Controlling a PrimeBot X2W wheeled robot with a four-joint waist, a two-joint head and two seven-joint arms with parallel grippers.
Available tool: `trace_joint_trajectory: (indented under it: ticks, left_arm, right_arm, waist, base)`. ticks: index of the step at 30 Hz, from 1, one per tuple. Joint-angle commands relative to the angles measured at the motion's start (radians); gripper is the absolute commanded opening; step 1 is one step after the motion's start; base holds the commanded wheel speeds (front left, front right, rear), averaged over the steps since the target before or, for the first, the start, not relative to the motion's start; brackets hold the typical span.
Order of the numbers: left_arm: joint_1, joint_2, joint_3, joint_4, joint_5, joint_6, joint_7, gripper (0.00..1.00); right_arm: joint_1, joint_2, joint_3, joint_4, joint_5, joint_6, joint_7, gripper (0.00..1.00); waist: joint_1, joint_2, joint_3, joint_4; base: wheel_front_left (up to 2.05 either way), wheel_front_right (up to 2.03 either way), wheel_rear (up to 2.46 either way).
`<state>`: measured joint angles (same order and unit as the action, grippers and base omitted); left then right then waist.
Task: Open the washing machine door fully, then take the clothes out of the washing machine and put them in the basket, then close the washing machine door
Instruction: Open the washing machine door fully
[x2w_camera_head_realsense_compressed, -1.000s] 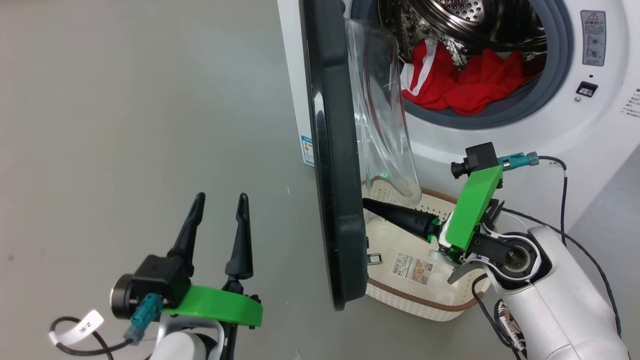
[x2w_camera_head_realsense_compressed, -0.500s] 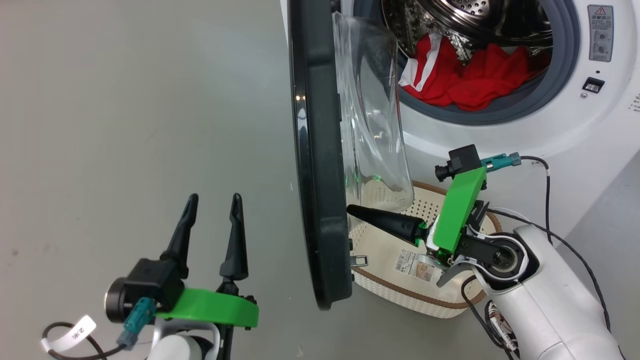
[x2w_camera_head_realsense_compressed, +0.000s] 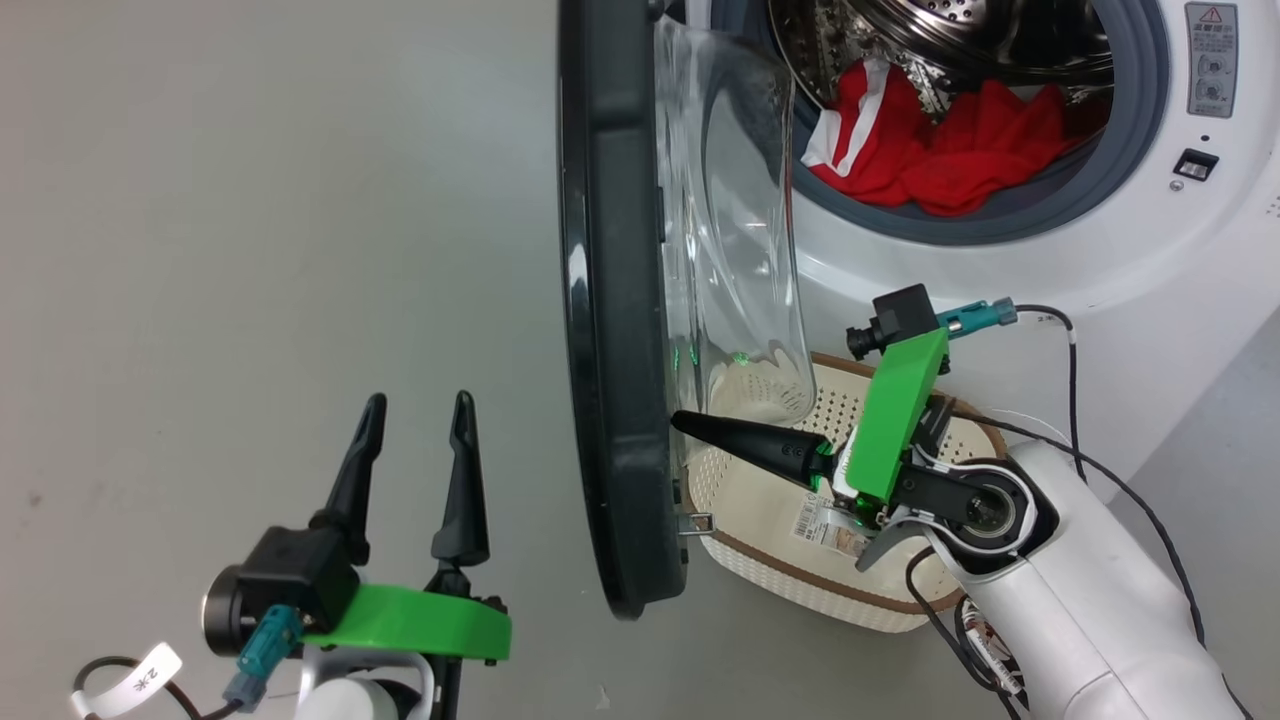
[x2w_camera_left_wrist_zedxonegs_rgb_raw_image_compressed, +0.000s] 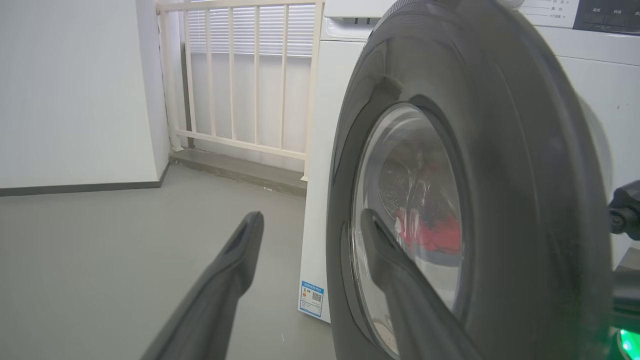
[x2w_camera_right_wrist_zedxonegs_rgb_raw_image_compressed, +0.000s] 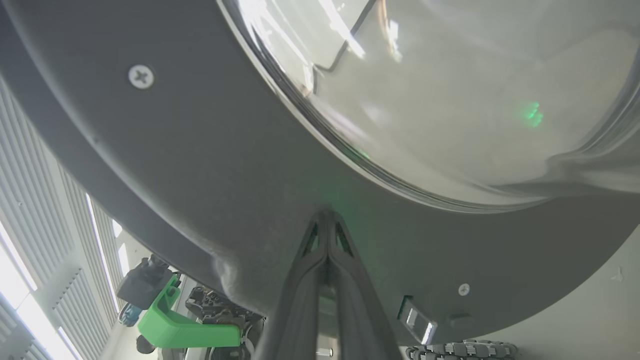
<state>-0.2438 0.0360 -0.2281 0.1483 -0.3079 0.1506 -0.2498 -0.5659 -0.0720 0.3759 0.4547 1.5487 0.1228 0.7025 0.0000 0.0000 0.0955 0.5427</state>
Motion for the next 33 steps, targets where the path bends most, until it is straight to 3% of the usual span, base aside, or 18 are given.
trace_joint_trajectory:
  ticks: [1,13,18,21,22,23,24,33]
  left_arm:
    - [-0.009,0.014,0.038,-0.031,0.000,0.008,-0.012,1.00]
    - [-0.005,0.014,0.042,-0.033,-0.001,0.006,-0.012,1.00]
    - [-0.001,0.014,0.034,-0.030,-0.005,-0.001,-0.012,1.00]
    - [0.001,0.014,0.033,-0.026,-0.004,-0.004,-0.012,1.00]
    - [0.001,0.014,0.032,-0.024,-0.004,-0.005,-0.012,1.00]
    - [0.001,0.014,0.032,-0.024,-0.004,-0.005,-0.012,1.00]
    - [0.002,0.014,0.030,-0.023,-0.003,-0.006,-0.012,1.00]
    - [0.017,0.014,0.027,-0.014,0.005,-0.016,-0.012,1.00]
  right_arm:
    - [-0.046,0.022,0.025,-0.025,0.008,0.008,-0.007,0.00]
    - [-0.049,0.017,0.041,-0.013,0.012,0.008,-0.025,0.00]
    - [-0.030,-0.006,0.024,-0.028,-0.034,0.008,-0.090,0.00]
    - [-0.012,-0.024,0.025,-0.041,-0.082,0.008,-0.134,0.50]
    - [-0.006,-0.030,0.026,-0.048,-0.101,0.008,-0.151,0.93]
    - [-0.006,-0.030,0.026,-0.048,-0.101,0.008,-0.151,0.93]
    - [0.001,-0.036,0.027,-0.056,-0.123,0.008,-0.170,1.00]
    - [0.097,-0.093,0.062,-0.172,-0.367,0.008,-0.371,1.00]
  waist:
    - [0.0000,0.0000,0.001,0.000]
    - [0.0000,0.0000,-0.006,-0.002]
    - [0.0000,0.0000,-0.022,-0.007]
    - [0.0000,0.0000,-0.029,-0.009]
    - [0.0000,0.0000,-0.031,-0.010]
    - [0.0000,0.0000,-0.031,-0.010]
    - [0.0000,0.0000,-0.033,-0.010]
    - [0.0000,0.0000,-0.052,-0.015]
  base:
    - [0.00,0.00,0.00]
    - [0.00,0.00,0.00]
    - [0.00,0.00,0.00]
    - [0.00,0.00,0.00]
    - [0.00,0.00,0.00]
    - [0.00,0.00,0.00]
    - [0.00,0.00,0.00]
    - [0.00,0.00,0.00]
